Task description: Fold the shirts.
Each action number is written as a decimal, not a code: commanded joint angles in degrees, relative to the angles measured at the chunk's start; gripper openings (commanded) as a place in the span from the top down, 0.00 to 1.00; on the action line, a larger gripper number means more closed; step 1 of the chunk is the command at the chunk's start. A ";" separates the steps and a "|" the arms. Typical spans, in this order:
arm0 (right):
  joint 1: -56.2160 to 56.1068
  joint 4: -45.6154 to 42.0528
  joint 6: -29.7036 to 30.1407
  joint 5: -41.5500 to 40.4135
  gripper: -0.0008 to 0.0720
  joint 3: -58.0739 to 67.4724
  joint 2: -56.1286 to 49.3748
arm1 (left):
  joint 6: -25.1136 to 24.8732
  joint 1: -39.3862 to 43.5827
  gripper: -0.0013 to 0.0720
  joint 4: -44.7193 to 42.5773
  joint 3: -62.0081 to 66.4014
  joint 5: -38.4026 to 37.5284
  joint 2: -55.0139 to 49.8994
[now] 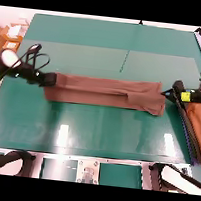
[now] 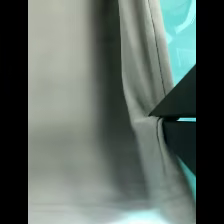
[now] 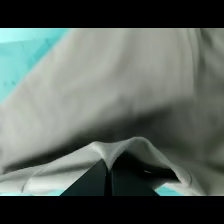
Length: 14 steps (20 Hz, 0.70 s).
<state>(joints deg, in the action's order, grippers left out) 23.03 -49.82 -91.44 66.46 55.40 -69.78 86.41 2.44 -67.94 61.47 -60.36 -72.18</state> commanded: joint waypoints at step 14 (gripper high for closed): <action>9.29 -5.05 19.69 10.86 0.16 27.06 -27.21 | -4.90 -6.29 0.03 6.19 31.41 -18.05 -25.38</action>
<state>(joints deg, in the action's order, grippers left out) 28.58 -50.59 -78.06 72.03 81.56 -95.96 80.09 -2.17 -61.43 90.13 -69.06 -97.23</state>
